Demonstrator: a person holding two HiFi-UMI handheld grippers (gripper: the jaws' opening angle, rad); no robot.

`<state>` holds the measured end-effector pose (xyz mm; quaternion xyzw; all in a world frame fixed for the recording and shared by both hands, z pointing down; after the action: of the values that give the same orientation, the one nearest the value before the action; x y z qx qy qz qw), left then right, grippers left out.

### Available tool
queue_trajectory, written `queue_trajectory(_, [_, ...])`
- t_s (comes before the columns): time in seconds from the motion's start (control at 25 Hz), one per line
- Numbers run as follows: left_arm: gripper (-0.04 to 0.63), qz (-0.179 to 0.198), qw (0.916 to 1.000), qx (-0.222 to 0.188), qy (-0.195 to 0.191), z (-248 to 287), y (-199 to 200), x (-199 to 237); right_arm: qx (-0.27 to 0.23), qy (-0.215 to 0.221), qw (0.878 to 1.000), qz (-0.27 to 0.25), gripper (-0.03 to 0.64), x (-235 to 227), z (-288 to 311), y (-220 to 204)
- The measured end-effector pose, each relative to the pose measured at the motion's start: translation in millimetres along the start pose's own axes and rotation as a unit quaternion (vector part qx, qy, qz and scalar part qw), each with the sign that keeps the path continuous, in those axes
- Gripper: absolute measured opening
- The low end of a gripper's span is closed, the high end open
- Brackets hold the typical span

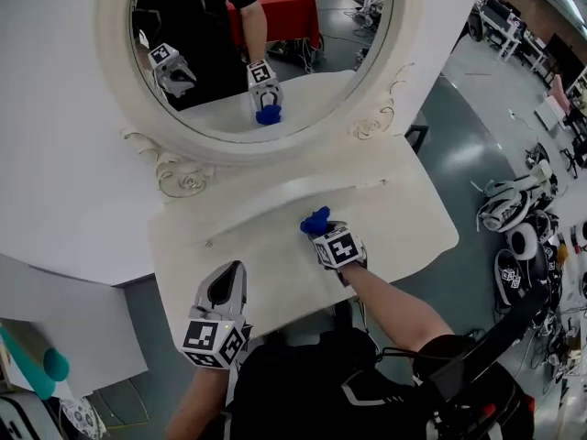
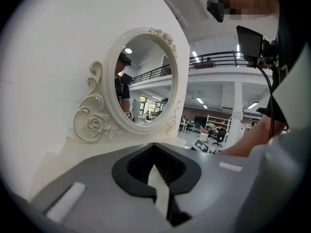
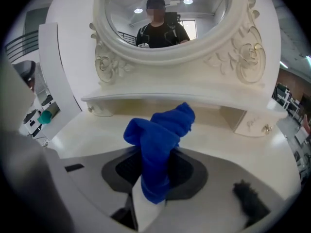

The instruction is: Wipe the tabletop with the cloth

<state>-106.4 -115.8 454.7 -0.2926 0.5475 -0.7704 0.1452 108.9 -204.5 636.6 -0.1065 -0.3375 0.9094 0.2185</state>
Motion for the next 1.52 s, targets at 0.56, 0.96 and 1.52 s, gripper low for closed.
queue_trajectory(0.56, [0.008,-0.034,0.9970,0.002,0.069,21.7,-4.1,-9.9,0.034,0.040,0.993,-0.107,0.129,-2.8,24.5,1.4])
queue_trajectory(0.96, [0.008,-0.016,0.9998,0.006,0.008,46.6,-0.7,-34.5,0.045,0.071,0.990,-0.114,0.129,32.6,-37.3,-69.2])
queue_trajectory(1.52, [0.008,-0.007,0.9997,0.004,-0.023,68.9,1.4,-55.8,0.073,0.142,0.983,-0.087,0.129,58.8,-83.0,-116.2])
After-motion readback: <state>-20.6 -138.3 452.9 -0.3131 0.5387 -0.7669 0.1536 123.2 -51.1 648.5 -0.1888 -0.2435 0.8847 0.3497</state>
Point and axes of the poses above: the fingertips, and each gripper's own axes: z forward along the fingers, x to its left, y out of its top, the point moved 3 cm from there along -z, backward along the fingers, and after that the axes turned 4 degrees about -z, right-handed, at the moved point
